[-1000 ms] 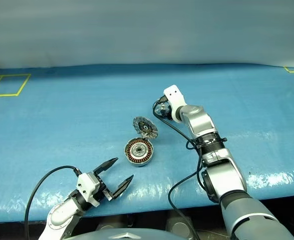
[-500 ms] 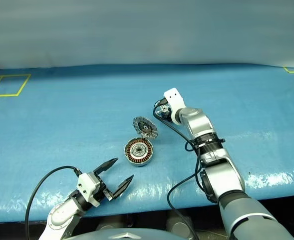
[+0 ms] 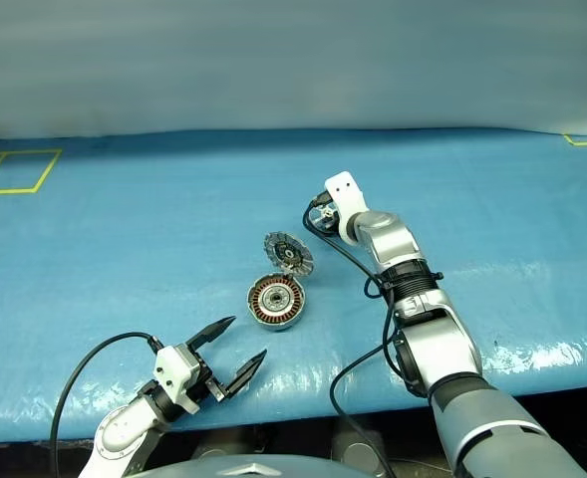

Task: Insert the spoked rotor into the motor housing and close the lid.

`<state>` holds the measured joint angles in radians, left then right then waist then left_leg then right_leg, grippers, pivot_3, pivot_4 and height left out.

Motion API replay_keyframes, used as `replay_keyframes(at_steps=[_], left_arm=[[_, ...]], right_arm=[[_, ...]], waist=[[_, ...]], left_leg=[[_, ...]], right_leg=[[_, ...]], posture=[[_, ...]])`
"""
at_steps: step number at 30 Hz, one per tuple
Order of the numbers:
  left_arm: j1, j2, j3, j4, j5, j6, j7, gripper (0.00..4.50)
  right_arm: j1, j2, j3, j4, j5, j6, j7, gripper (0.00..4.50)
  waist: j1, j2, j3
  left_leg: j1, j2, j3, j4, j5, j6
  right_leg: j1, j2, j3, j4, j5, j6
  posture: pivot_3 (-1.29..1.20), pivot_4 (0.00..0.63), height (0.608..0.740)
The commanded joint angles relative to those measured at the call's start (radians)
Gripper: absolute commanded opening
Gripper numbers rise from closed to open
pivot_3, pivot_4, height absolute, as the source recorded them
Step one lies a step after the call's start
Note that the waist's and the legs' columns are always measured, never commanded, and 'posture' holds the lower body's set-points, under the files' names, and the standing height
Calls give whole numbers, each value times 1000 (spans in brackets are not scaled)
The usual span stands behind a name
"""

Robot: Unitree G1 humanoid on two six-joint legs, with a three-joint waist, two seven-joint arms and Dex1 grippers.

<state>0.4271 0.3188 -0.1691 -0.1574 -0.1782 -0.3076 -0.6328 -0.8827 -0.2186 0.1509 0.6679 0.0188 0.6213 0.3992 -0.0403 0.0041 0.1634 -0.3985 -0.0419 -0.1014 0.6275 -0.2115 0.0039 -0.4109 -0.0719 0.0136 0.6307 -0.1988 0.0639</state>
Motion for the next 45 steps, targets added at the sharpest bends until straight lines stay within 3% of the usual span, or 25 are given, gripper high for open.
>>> replay_keyframes(at_steps=[1,7,12,15,17,20,22,24,28,30,32,35,37,45], left_arm=[[4,-2,-5,-20,-11,-5,1,4500],[1,-2,-7,-15,-12,-5,-3,4500],[-9,0,-10,-9,-13,-3,-10,4500],[-16,2,-11,-6,-15,1,-16,4500],[-20,5,-12,-4,-18,3,-22,4500],[-24,9,-10,-2,-24,9,-32,4500],[-27,11,-9,0,-26,12,-37,4500],[-29,12,-9,1,-29,13,-41,4500],[-34,15,-9,4,-33,18,-50,4500],[-37,16,-8,5,-35,22,-54,4500],[-39,19,-8,3,-35,27,-56,4500],[-39,22,-7,-1,-35,32,-57,4500],[-34,22,-3,-5,-35,33,-52,4500],[-19,27,3,-21,-39,40,-50,4500]], right_arm=[[-7,6,-8,14,-10,-2,-2,1121],[-5,-6,-11,2,-16,-3,6,1121],[-36,-55,-113,-7,-9,53,-111,1121],[-4,-179,-2,-106,-146,40,-107,1121],[45,-325,158,-245,-268,-12,34,1121],[143,-622,348,-591,-356,-65,415,1121],[200,-765,352,-807,-278,-65,635,1121],[236,-815,292,-955,-171,-24,744,1121],[293,-784,152,-1160,120,65,885,1121],[302,-640,1,-1231,416,172,891,1121],[289,-478,-157,-1214,633,250,802,1121],[319,-415,-208,-1189,613,252,670,1121],[366,-421,-183,-1208,549,200,609,1121],[540,-465,-108,-1386,534,210,486,1121]], waist=[[0,0,0],[0,0,0],[6,0,0],[12,0,0],[18,1,1],[15,4,1],[6,4,1],[-8,3,1],[-12,1,3],[-9,-3,4],[-4,-5,6],[21,-7,7],[32,-9,6],[35,-8,6]], left_leg=[[0,0,0,0,0,0],[0,0,0,0,0,0],[0,0,0,0,0,-1],[-2,-1,0,0,0,-1],[-3,-1,0,0,0,-1],[-7,-3,0,-1,0,0],[-8,-2,0,-1,-1,1],[-7,0,0,-1,-3,1],[-4,2,0,1,-4,0],[-3,5,-1,3,-3,0],[-2,8,0,4,-3,0],[-3,7,-1,7,-3,0],[-3,4,-1,8,-4,0],[-12,1,-1,7,-5,2]], right_leg=[[0,0,0,0,0,0],[0,0,0,1,0,0],[0,0,0,0,0,0],[-1,0,0,0,0,0],[-2,-1,0,-1,0,0],[-5,-3,0,-2,0,2],[-5,-4,-1,-3,0,7],[-5,-2,-1,-3,-1,8],[-2,0,-1,-2,-4,4],[-1,-1,-1,-2,-4,4],[0,-1,-1,-2,-3,5],[1,-1,-1,-2,-1,6],[-2,-4,-3,-4,-1,6],[-7,-8,-2,-3,4,4]], posture=[[0,150,740],[0,150,740],[0,150,740],[0,150,740],[0,150,740],[0,150,740],[0,150,740],[0,150,740],[0,150,740],[0,150,740],[0,150,740],[0,150,740],[0,150,740],[0,150,740]])
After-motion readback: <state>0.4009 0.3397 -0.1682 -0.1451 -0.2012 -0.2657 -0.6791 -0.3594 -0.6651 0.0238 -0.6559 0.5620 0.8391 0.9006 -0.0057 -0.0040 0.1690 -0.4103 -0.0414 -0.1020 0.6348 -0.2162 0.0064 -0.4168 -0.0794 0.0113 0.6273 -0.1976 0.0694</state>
